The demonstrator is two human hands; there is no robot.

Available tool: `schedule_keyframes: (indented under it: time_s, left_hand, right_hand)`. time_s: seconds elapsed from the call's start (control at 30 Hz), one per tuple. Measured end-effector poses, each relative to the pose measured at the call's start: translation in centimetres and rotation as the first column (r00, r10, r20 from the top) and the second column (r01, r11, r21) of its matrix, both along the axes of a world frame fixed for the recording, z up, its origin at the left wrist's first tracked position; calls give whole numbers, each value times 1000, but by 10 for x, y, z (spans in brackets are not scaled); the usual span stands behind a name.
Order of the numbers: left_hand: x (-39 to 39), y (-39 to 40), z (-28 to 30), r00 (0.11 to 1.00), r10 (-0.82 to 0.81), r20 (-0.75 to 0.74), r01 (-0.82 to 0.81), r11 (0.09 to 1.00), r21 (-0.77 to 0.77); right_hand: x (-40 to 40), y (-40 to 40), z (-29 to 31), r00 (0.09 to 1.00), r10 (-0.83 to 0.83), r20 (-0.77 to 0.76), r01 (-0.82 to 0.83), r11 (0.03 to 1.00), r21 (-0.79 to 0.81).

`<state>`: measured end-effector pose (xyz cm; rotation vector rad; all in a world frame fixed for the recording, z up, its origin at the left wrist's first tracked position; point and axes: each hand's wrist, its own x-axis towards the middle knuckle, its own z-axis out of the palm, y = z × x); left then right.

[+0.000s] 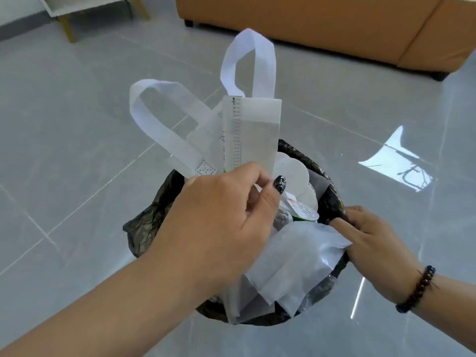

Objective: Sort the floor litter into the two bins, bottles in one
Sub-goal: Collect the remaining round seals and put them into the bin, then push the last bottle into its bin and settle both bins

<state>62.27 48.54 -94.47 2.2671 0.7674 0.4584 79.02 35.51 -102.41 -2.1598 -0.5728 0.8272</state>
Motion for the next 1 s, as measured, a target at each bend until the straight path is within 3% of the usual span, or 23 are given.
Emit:
schedule_keyframes:
  time_s: [0.1,0.27,0.43,0.53,0.63,0.83,1.0]
  left_hand:
    - [31,-12,-8,991,-110,74,107,993,41]
    - [69,-29,-17,985,-154,75,149,987,62]
    - [87,-47,5,993,-106,-56,105,994,-14]
    - [88,-55,37,991,-56,-118,48,996,-70]
    - [83,-64,65,985,45,-166,-60,995,-86]
    - [88,-58,146,963,108,-246,-176,945,-275]
    - [86,-69,233,971,53,-235,-148,900,-410]
  right_hand:
    - [15,-33,-9,991,-128,-50,131,989,66]
    - [22,-54,-12,988,-155,-21,156,980,124]
    - [24,-65,-2,989,-144,-29,142,989,-47]
    - [23,-72,31,992,-77,-100,48,962,-269]
    - [16,-87,66,979,-169,-113,120,929,-350]
    - [-4,-83,145,907,-398,-141,338,884,-322]
    - [-27,-95,223,763,-624,-170,573,774,-268]
